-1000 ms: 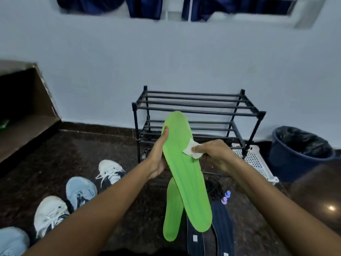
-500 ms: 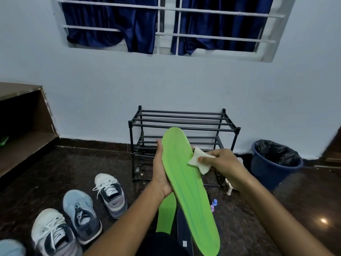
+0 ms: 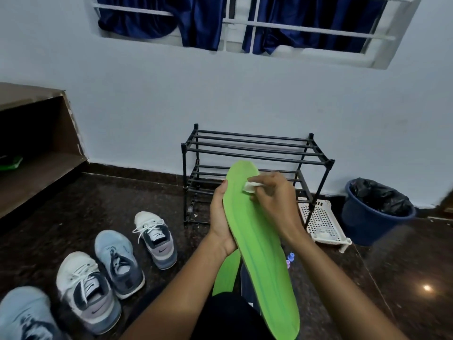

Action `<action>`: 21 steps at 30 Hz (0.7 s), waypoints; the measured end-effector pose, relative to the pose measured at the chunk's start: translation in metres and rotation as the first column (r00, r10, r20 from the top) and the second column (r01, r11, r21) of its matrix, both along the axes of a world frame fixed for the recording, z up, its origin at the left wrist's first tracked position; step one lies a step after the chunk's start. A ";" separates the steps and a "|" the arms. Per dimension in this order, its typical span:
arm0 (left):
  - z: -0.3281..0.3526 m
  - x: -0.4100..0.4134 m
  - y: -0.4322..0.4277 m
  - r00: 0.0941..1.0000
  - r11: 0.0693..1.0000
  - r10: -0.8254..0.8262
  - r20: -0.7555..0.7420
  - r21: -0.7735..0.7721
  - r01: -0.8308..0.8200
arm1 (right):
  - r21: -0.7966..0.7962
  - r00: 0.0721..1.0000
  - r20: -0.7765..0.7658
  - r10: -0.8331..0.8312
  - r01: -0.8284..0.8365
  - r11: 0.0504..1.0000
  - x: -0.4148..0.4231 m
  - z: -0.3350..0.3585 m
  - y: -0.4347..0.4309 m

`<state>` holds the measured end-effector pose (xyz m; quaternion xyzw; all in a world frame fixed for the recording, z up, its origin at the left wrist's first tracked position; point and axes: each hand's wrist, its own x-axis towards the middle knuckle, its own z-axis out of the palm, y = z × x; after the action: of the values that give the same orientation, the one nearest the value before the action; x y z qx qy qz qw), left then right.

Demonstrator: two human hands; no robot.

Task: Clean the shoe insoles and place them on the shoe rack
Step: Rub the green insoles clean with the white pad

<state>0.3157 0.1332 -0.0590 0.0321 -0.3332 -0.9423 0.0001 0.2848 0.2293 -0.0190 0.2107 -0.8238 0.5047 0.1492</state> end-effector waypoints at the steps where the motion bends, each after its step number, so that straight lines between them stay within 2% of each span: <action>1: -0.001 -0.001 -0.004 1.000 1.000 0.006 0.007 0.002 -0.006 | 0.016 1.000 -0.016 -0.006 0.007 1.000 -0.001 -0.003 -0.004; 8: -0.004 -0.017 -0.027 0.999 0.999 0.031 0.025 0.028 -0.032 | 0.083 0.987 -0.141 0.079 -0.068 0.994 0.001 -0.020 -0.026; 12: -0.006 -0.029 -0.033 0.999 0.999 0.012 0.031 0.042 -0.013 | 0.081 0.971 -0.238 0.017 0.002 0.997 -0.010 -0.026 -0.034; 18: -0.008 -0.037 -0.044 0.995 0.995 -0.093 0.028 0.036 0.092 | 0.048 0.978 -0.207 0.024 -0.014 0.999 -0.016 -0.033 -0.038; 21: -0.007 -0.037 -0.047 0.995 0.995 -0.100 0.016 0.027 0.099 | 0.121 0.969 -0.241 0.052 -0.023 0.992 -0.017 -0.037 -0.039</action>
<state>0.2784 0.0860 -0.0665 0.0234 -0.3219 -0.9451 -0.0502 0.2679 0.1903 -0.0562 0.2950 -0.8234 0.4284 0.2268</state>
